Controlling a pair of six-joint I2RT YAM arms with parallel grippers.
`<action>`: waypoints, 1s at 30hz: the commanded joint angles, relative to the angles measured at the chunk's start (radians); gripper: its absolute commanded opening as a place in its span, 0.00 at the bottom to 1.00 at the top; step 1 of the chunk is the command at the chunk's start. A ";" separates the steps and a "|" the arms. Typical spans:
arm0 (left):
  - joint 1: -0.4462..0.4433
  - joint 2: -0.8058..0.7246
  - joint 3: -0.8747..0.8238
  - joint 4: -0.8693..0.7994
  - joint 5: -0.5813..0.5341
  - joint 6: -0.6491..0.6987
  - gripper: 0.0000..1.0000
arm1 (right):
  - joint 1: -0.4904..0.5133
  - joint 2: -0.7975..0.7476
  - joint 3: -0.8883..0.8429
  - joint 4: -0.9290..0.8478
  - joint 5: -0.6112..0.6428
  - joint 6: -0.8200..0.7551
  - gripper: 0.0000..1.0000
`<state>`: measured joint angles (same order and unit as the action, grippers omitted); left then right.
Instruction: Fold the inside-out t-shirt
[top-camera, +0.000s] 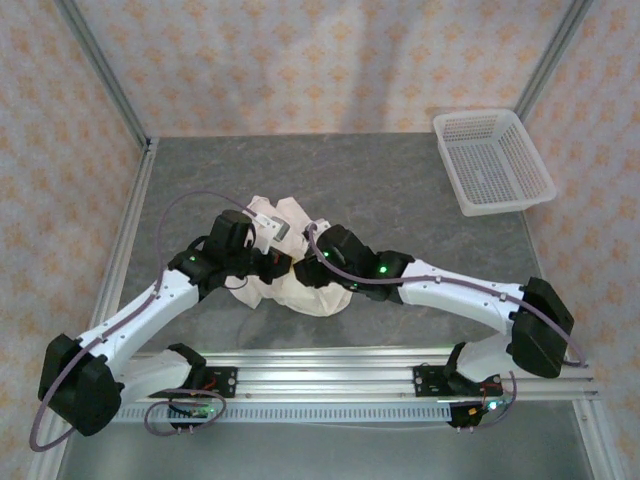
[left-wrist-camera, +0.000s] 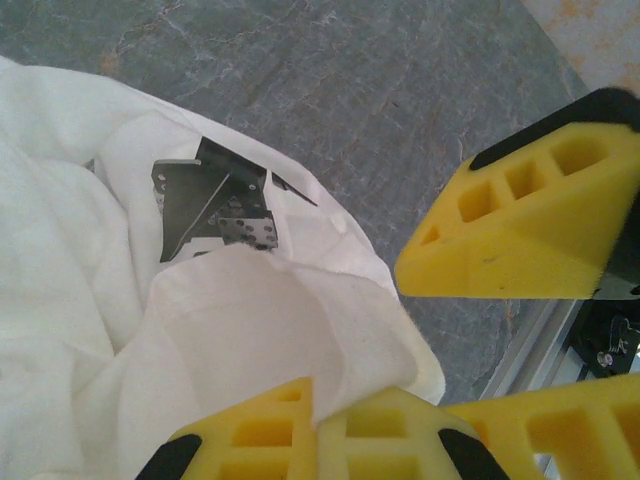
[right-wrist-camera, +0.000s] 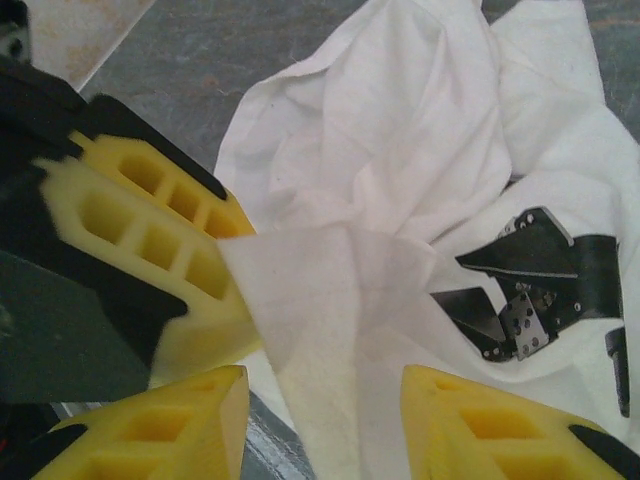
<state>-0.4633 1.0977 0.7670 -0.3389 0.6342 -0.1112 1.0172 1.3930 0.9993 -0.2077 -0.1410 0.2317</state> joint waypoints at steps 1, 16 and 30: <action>-0.005 0.011 -0.003 0.018 -0.013 -0.001 0.00 | -0.004 -0.003 -0.022 0.080 0.046 -0.023 0.48; -0.005 0.016 0.015 -0.027 -0.037 0.016 0.00 | -0.088 0.072 -0.096 0.336 -0.283 0.063 0.59; -0.004 0.004 0.019 -0.042 -0.063 0.010 0.00 | -0.105 0.095 -0.073 0.281 -0.229 0.076 0.02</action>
<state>-0.4583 1.1172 0.7670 -0.3801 0.5640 -0.1066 0.9188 1.4937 0.9115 0.0750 -0.4152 0.3122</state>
